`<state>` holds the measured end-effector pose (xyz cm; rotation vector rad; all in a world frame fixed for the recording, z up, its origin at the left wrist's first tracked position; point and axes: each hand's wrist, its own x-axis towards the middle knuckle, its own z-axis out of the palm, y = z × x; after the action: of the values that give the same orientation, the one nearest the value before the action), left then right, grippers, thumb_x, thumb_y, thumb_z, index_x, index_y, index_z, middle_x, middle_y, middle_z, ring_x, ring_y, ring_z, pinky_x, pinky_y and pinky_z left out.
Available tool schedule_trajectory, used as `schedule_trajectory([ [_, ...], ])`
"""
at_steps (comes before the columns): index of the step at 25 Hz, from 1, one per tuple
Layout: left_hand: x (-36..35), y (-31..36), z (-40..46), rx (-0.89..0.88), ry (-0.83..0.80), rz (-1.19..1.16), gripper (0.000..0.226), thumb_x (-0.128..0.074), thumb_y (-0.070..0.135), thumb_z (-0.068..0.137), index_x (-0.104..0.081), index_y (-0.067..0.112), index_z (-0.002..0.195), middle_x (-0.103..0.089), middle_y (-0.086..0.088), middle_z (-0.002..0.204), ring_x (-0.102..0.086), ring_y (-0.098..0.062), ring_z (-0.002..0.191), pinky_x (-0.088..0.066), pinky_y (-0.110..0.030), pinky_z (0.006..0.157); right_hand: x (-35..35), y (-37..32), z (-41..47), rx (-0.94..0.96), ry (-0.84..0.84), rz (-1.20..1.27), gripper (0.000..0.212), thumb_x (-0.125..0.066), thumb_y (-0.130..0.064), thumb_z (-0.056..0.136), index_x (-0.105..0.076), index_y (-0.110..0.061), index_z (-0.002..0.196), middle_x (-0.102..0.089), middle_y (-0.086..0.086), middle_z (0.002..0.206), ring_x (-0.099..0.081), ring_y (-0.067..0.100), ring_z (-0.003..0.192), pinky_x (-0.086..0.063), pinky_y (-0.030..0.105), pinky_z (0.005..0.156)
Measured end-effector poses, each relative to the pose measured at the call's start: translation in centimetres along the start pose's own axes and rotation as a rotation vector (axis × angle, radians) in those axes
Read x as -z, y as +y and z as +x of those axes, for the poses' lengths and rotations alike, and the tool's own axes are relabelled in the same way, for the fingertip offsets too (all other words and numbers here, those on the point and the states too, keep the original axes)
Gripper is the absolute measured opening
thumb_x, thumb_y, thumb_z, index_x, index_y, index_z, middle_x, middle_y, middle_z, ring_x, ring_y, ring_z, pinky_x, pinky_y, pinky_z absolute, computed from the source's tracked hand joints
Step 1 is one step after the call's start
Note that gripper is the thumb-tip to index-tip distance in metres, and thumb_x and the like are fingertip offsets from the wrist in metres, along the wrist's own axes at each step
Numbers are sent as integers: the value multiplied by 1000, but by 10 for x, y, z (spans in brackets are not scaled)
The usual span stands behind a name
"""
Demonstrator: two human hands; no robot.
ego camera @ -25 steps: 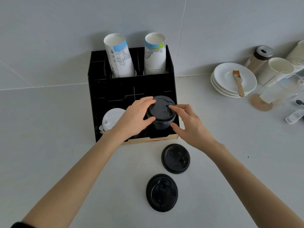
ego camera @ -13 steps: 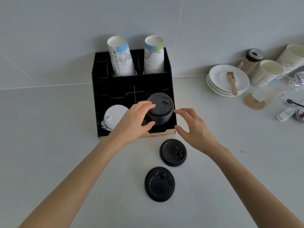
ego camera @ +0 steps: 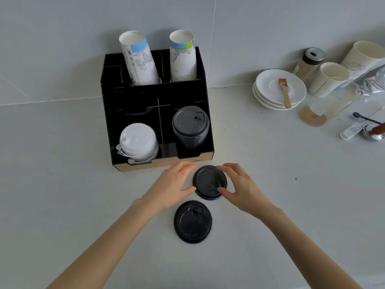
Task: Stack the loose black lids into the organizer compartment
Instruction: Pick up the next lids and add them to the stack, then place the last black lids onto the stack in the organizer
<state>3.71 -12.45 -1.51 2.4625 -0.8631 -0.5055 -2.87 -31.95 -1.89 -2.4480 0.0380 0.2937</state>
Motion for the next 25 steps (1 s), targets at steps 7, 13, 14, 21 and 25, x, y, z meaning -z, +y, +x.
schedule_trajectory([
  [7,-22,-3,5,63,-112,22,59,-56,29,83,-26,17,133,-34,-2,140,-31,-20,127,-30,-37,106,-14,5,3,-6,-45,22,56,-59,-20,81,-34,-17,131,-35,9,137,-39,26,122,-36,39,105],
  [13,-25,-3,5,59,-76,0,57,-55,27,83,-28,18,132,-34,-1,139,-33,-19,126,-29,-35,105,-20,7,-1,35,43,47,48,-60,-18,82,-42,-15,125,-43,7,130,-44,23,116,-41,31,96],
  [14,-25,-3,4,55,-67,-7,56,-56,27,83,-29,18,132,-35,-1,138,-34,-18,125,-29,-34,104,-20,6,-1,43,68,52,45,-60,-18,82,-43,-14,124,-45,7,127,-46,23,113,-41,28,93],
  [21,-24,-3,-6,58,-42,-41,57,-56,25,83,-30,16,133,-33,-2,140,-33,-18,126,-29,-34,107,-22,3,-5,93,21,25,50,-61,-16,81,-41,-14,127,-38,6,136,-38,22,121,-39,29,96],
  [25,-22,-1,-9,49,-20,-49,57,-55,23,84,-28,16,134,-31,-1,142,-30,-17,128,-26,-30,108,-21,0,-4,102,36,2,50,-61,-12,81,-41,-13,127,-38,8,137,-38,24,123,-41,32,97],
])
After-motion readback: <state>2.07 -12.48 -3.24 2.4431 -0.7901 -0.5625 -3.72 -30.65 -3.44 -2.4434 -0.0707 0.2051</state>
